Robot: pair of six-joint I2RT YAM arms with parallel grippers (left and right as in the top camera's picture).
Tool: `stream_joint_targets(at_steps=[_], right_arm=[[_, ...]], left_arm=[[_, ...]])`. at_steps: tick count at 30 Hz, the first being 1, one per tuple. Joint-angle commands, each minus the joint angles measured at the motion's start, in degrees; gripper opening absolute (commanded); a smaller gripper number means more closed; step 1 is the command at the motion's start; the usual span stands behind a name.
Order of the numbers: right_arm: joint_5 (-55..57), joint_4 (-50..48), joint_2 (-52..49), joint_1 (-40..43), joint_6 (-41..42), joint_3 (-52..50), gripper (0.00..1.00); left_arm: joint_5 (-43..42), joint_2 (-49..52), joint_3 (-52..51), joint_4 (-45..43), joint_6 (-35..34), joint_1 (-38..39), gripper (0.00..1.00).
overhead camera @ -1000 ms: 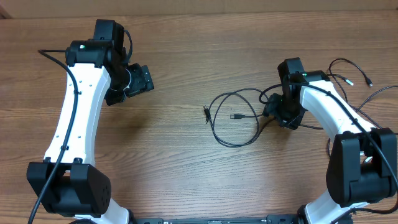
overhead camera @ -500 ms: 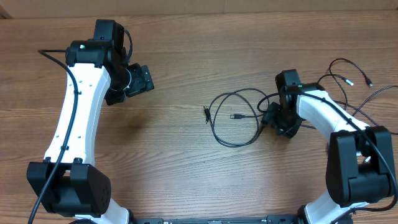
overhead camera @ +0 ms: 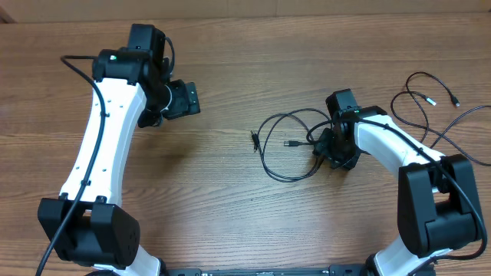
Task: Untangle cables
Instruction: 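Lower the right gripper onto the center cables and grasp a strand, then pull the cable out to the right side and release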
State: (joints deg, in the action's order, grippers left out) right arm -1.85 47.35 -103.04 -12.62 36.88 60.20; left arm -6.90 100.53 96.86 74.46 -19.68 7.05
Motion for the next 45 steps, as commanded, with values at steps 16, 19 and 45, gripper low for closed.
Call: stream_joint_targets(at_steps=[16, 19, 45], right_arm=[[2.0, -1.9, 0.0, -1.0, 1.3, -3.9, 0.25], [2.0, -1.9, 0.0, -1.0, 1.3, -3.9, 0.15], [8.4, 23.7, 6.6, 23.1, -7.5, 45.1, 0.04]], left_arm=[[-0.4, 0.5, -1.9, -1.2, 1.9, 1.7, 0.92], [-0.4, 0.5, -1.9, -1.2, 1.9, 1.7, 0.92], [-0.4, 0.5, -1.9, -1.2, 1.9, 1.7, 0.92]])
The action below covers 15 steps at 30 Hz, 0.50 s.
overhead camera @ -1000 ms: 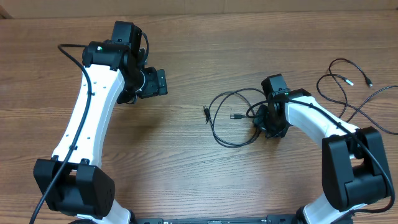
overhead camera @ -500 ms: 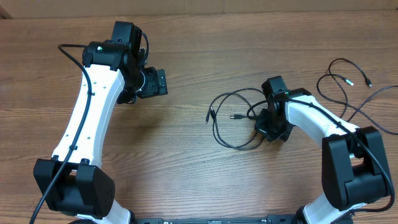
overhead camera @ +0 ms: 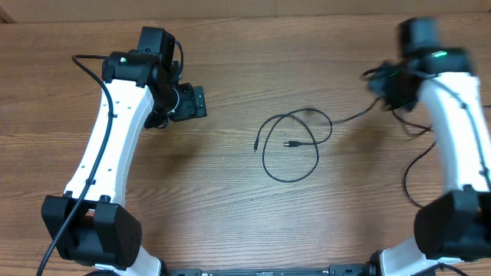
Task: Untangle cables
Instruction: 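Pull the cable out to the right side and release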
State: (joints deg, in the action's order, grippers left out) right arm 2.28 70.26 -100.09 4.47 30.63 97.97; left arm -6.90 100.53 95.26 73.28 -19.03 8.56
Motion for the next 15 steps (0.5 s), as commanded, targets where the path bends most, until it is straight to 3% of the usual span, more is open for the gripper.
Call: stream_joint_targets(at_steps=[1, 9, 15], right_arm=[[4.4, 0.8, 3.8, 8.4, -1.2, 8.9, 0.04], [4.3, 0.5, 3.3, 24.4, -2.7, 11.5, 0.04], [4.3, 1.0, 1.4, 30.6, -2.9, 11.0, 0.05]], left_arm=[[-0.4, 0.5, -0.3, 0.0, 1.3, 0.2, 0.92], [-0.4, 0.5, -0.3, 0.0, 1.3, 0.2, 0.92], [-0.4, 0.5, -0.3, 0.2, 1.3, 0.2, 0.92]])
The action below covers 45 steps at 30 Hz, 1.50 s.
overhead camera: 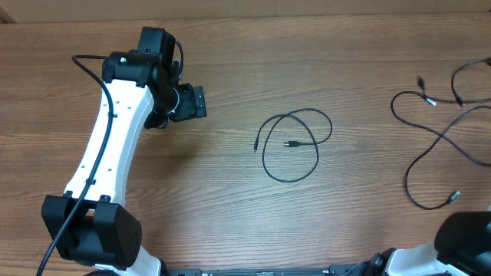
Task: Untangle cables
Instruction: 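Pull the cable out to the right side and release, then move the right gripper to the remaining coiled cable and grasp it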
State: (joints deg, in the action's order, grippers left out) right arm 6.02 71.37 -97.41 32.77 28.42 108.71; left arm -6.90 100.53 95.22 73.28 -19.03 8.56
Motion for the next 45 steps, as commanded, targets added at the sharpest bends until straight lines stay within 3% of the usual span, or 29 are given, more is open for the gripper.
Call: stream_joint_targets(at_steps=[1, 5, 7, 8, 16, 27, 36, 45], right_arm=[[0.6, -0.1, -1.6, 2.9, -0.7, 0.0, 0.13], [0.2, -0.1, -1.9, 3.4, -0.7, -1.3, 0.56], [-2.5, 0.2, -1.9, 3.3, -0.7, -1.6, 0.75], [-4.4, 0.5, -1.9, 3.3, -0.7, -1.6, 0.79], [-19.7, 3.5, -2.0, 1.3, -4.8, -1.6, 0.88], [-19.6, 8.9, -5.9, -17.1, -19.5, -1.8, 0.91], [-14.2, 7.7, -10.6, -31.6, -20.0, -3.8, 0.91], [-12.9, 2.7, -13.9, -41.1, -21.5, -9.6, 0.91]], left_arm=[[-0.4, 0.5, -0.2, 0.3, 1.3, 0.2, 0.92], [-0.4, 0.5, -0.2, 0.3, 1.3, 0.2, 0.92], [-0.4, 0.5, -0.2, 0.3, 1.3, 0.2, 0.92], [-0.4, 0.5, -0.2, 0.3, 1.3, 0.2, 0.92], [-0.4, 0.5, -0.2, 0.1, 1.2, 0.2, 0.93], [-0.4, 0.5, -0.2, 0.2, 1.2, 0.2, 0.93], [-0.4, 0.5, -0.2, 0.2, 1.2, 0.2, 0.93], [-0.4, 0.5, -0.2, 0.2, 1.3, 0.2, 0.93]])
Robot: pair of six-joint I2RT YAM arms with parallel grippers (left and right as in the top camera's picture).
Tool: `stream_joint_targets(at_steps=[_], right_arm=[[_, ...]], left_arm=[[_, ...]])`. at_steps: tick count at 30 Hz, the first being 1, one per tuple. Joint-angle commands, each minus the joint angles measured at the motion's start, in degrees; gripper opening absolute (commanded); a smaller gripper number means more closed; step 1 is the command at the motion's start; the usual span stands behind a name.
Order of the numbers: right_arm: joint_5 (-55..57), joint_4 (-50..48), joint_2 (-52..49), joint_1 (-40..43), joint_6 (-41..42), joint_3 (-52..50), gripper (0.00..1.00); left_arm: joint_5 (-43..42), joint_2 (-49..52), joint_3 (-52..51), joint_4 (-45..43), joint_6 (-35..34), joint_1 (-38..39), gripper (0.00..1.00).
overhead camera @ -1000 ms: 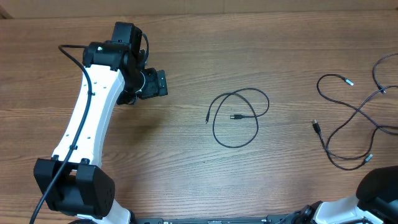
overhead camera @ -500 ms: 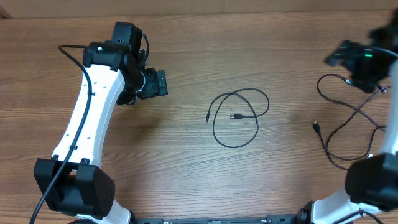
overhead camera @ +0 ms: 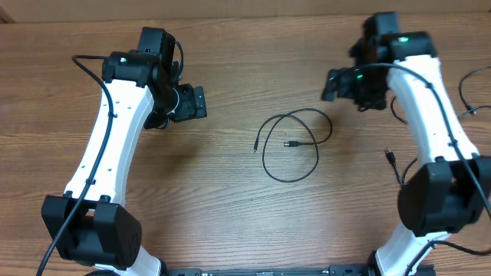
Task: Untangle cables
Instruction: 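Move the right gripper to the remaining coiled cable and grasp it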
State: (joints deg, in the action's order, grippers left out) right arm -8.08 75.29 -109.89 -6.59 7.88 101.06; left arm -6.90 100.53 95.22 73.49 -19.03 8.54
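Note:
A thin black cable [overhead camera: 292, 148] lies in a loose loop at the middle of the table, with one plug end [overhead camera: 255, 143] at its left and the other [overhead camera: 290, 143] inside the loop. My right gripper [overhead camera: 331, 83] hovers just above and right of the loop, pointing left, and no cable shows in it. Far to the left my left gripper [overhead camera: 201, 102] points right, well away from the loop; its jaws cannot be made out. More black cable [overhead camera: 469, 80] lies at the right edge.
A separate cable end [overhead camera: 390, 156] lies right of the loop and runs under my right arm [overhead camera: 430, 100]. My left arm [overhead camera: 107, 153] spans the left side of the wooden table [overhead camera: 230, 207].
My right arm was out of the overhead view and is now back over the table, its gripper near the loop's upper right. The cables at the right lie differently and are partly hidden. The left arm is unchanged.
My right gripper was first down at the right side of the tangle by the loop. Then it was at the far upper right with a cable stretched toward it. Then it was out of view, and two cables lay apart from the loop. Now it is back near the loop.

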Motion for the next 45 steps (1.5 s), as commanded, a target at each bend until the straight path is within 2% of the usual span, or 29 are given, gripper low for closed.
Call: stream_joint_targets(at_steps=[1, 11, 15, 19, 23, 26, 28, 31, 36, 37, 45], right_arm=[[1.2, -2.3, -1.7, -2.5, -0.9, -3.4, 0.91], [1.2, -10.8, -2.2, -6.6, -0.2, -17.5, 0.86], [1.2, -15.0, -2.2, -7.3, 0.2, -23.4, 0.80], [1.2, -19.5, -2.2, -7.6, 5.3, -27.9, 0.73], [1.2, -24.3, -2.2, -7.7, 16.0, -31.3, 0.67], [1.2, -26.2, -2.2, -8.0, 19.5, -32.5, 0.59], [1.2, -26.3, -2.2, -8.4, 21.1, -32.5, 0.49], [1.2, -26.4, -2.2, -9.7, 22.2, -32.5, 0.27], [1.2, -26.7, -2.2, -12.0, 22.2, -32.5, 0.12], [1.2, -26.6, -2.2, -13.0, 22.1, -32.5, 0.04], [1.2, -25.4, -2.2, -15.3, 21.8, -31.7, 0.04]], left_arm=[[-0.4, 0.5, -0.2, 0.0, 1.2, 0.2, 0.94], [-0.4, 0.5, -0.2, -0.1, 1.3, 0.2, 0.94], [-0.4, 0.5, -0.2, 0.0, 1.2, 0.2, 0.94], [-0.4, 0.5, -0.2, -0.1, 1.2, 0.2, 0.94], [-0.4, 0.5, -0.2, 0.0, 1.2, 0.2, 0.94], [-0.4, 0.5, -0.2, 0.0, 1.2, 0.2, 0.94], [-0.4, 0.5, -0.2, 0.0, 1.2, 0.2, 0.94], [-0.4, 0.5, -0.2, 0.0, 1.2, 0.2, 0.94], [-0.4, 0.5, -0.2, 0.0, 1.2, 0.2, 0.94], [-0.4, 0.5, -0.2, 0.0, 1.2, 0.2, 0.94], [-0.4, 0.5, -0.2, 0.0, 1.2, 0.2, 0.94]])
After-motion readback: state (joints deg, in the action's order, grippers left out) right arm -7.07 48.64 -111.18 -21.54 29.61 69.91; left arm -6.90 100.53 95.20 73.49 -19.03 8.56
